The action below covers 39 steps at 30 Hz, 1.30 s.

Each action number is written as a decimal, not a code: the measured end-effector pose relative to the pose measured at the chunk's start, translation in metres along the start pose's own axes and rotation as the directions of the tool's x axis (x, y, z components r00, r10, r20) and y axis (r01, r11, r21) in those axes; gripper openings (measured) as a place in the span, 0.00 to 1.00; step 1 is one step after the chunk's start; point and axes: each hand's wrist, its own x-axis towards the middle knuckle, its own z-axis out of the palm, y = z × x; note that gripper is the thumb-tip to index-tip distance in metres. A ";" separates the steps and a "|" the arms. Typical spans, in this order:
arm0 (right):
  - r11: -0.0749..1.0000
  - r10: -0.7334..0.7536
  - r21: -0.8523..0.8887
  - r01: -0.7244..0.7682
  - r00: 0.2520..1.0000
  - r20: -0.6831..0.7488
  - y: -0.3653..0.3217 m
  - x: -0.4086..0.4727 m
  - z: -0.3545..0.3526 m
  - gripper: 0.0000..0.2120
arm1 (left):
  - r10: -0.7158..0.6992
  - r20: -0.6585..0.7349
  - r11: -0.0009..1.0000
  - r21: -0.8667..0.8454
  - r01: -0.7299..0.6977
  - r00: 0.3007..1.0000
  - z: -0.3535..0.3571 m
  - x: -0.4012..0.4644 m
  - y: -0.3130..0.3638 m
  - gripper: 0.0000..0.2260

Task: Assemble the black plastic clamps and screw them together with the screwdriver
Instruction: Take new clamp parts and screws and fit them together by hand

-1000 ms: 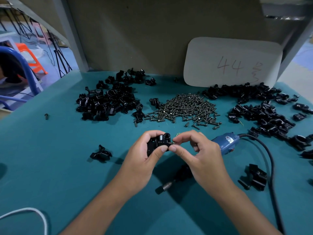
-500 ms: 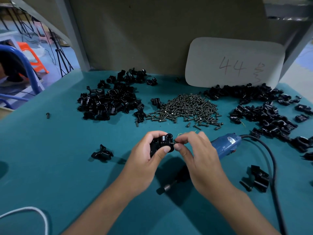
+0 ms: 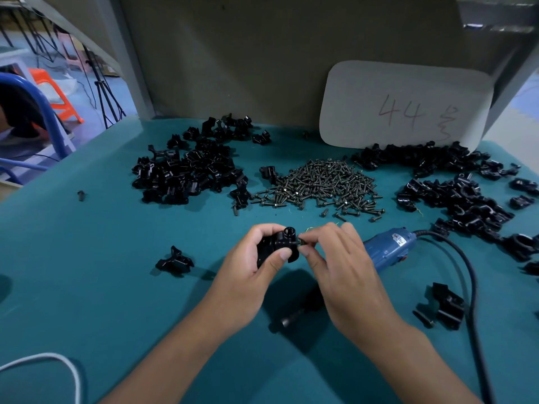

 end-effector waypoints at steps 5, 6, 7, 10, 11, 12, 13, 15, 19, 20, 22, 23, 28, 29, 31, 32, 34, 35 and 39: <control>0.998 0.039 0.055 -0.040 0.999 0.023 0.000 0.001 -0.005 0.11 | -0.003 0.020 1.000 -0.027 0.004 1.000 -0.001 0.001 0.002 0.12; 0.997 0.049 0.056 -0.052 0.998 0.043 0.000 0.001 -0.007 0.12 | 0.003 0.027 1.000 -0.021 -0.002 1.000 -0.001 0.000 0.003 0.12; 0.997 0.052 0.046 -0.055 0.997 0.063 0.001 0.001 -0.008 0.12 | 0.011 0.034 1.000 -0.011 -0.011 0.999 0.000 0.000 0.004 0.12; 0.999 0.040 -0.009 -0.039 0.992 0.116 -0.001 0.002 -0.009 0.16 | 0.031 0.040 0.999 0.022 -0.032 0.999 0.001 -0.003 0.006 0.11; 0.998 0.062 -0.003 -0.063 0.989 0.131 -0.002 0.002 -0.008 0.17 | 0.037 0.043 0.999 0.033 -0.038 0.998 0.002 -0.004 0.007 0.10; 0.994 0.102 0.012 -0.105 0.983 0.151 -0.003 0.003 -0.008 0.18 | 0.043 0.045 0.998 0.040 -0.044 0.998 0.002 -0.004 0.007 0.10; 0.988 0.146 0.028 -0.153 0.974 0.174 -0.003 0.004 -0.007 0.20 | 0.047 0.048 0.998 0.044 -0.049 0.998 0.002 -0.004 0.007 0.10; 0.972 0.202 0.081 -0.222 0.957 0.206 -0.005 0.004 -0.007 0.22 | 0.053 0.055 0.997 0.050 -0.056 0.997 0.002 -0.005 0.007 0.11; 0.943 0.230 0.188 -0.276 0.945 0.231 -0.008 0.004 -0.012 0.23 | 0.043 0.059 0.998 0.043 -0.045 0.997 0.003 -0.003 0.008 0.11; 0.951 0.209 0.174 -0.256 0.945 0.251 -0.007 0.004 -0.013 0.21 | 0.037 0.053 0.998 0.046 -0.039 0.998 0.002 -0.003 0.008 0.11; 0.978 0.143 0.108 -0.179 0.949 0.281 -0.003 0.003 -0.017 0.14 | 0.029 0.054 0.998 0.050 -0.031 0.998 0.002 -0.003 0.008 0.11; 0.988 0.107 0.076 -0.135 0.950 0.295 -0.001 0.004 -0.018 0.12 | 0.029 0.059 0.998 0.048 -0.032 0.998 0.001 -0.003 0.008 0.11; 0.996 0.065 0.044 -0.083 0.947 0.315 0.002 0.004 -0.020 0.18 | 0.063 0.064 0.995 0.078 -0.068 0.996 0.002 -0.005 0.009 0.11; 0.993 0.082 0.053 -0.103 0.948 0.308 0.003 0.004 -0.020 0.20 | 0.075 0.063 0.993 0.083 -0.080 0.995 0.002 -0.005 0.009 0.11; 0.988 0.126 0.046 -0.146 0.947 0.295 0.002 0.004 -0.019 0.24 | 0.084 0.065 0.993 0.082 -0.089 0.994 0.003 -0.005 0.008 0.11; 0.986 0.145 0.035 -0.162 0.946 0.291 0.002 0.004 -0.018 0.25 | 0.078 0.065 0.994 0.072 -0.082 0.995 0.003 -0.005 0.008 0.10; 0.983 0.163 0.037 -0.180 0.945 0.282 0.002 0.003 -0.017 0.24 | 0.056 0.053 0.997 0.047 -0.059 0.997 0.003 -0.005 0.007 0.10; 0.978 0.171 0.067 -0.197 0.944 0.282 0.003 0.002 -0.017 0.21 | 0.047 0.045 0.998 0.040 -0.049 0.998 0.002 -0.005 0.007 0.10; 0.973 0.133 0.151 -0.177 0.956 0.262 0.008 0.002 -0.016 0.09 | 0.029 0.032 0.999 0.015 -0.030 0.999 0.000 -0.003 0.005 0.10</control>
